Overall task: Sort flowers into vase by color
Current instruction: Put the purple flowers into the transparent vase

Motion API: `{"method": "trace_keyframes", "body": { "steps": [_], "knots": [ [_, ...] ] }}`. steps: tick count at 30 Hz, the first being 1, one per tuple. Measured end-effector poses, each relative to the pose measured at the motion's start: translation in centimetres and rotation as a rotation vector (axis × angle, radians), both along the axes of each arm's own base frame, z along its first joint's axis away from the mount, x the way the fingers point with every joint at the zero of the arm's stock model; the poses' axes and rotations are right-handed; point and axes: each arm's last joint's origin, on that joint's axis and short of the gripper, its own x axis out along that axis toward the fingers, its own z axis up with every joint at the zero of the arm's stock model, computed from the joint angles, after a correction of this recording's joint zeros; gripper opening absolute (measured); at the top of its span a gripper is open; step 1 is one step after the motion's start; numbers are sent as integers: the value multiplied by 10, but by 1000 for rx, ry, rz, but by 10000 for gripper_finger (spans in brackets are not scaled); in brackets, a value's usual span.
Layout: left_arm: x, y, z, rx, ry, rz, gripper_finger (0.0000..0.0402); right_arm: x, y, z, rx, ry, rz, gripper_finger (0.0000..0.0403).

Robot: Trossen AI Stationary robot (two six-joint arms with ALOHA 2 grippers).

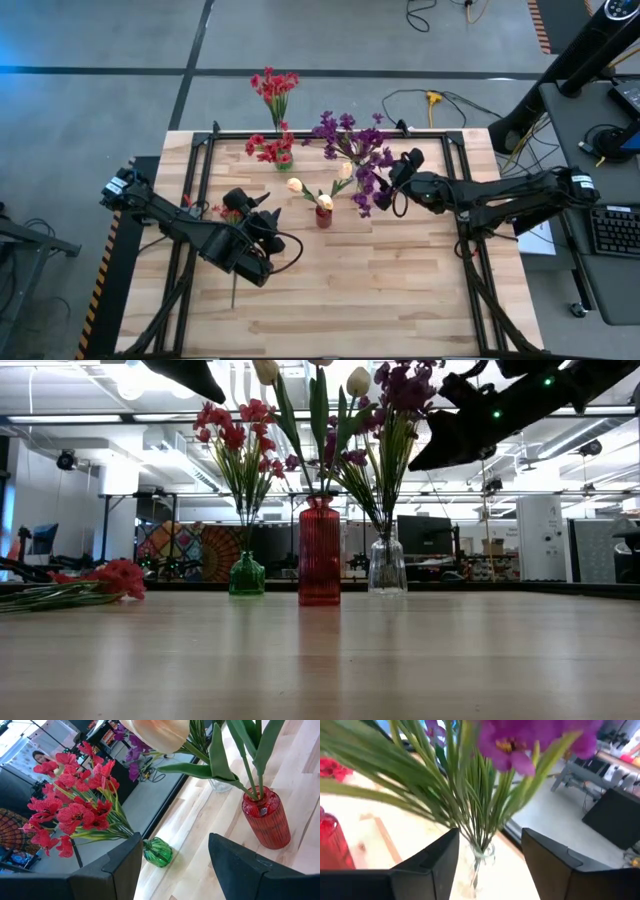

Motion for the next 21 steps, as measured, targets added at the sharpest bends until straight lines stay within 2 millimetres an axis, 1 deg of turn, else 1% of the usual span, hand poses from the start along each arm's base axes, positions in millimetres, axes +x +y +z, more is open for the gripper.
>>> {"method": "trace_keyframes", "body": {
  "steps": [4, 9, 13, 21],
  "knots": [
    [0, 0, 0, 0, 0, 0, 210, -7, 2, 1, 45, 23, 8, 220],
    [0, 0, 0, 0, 0, 0, 210, -7, 7, 0, 124, 24, 153, 230],
    [0, 0, 0, 0, 0, 0, 210, 1, 7, -3, 126, -2, 185, 230],
    [0, 0, 0, -1, -3, 0, 210, 19, 5, -8, 47, -48, 190, 229]
  ]
}}
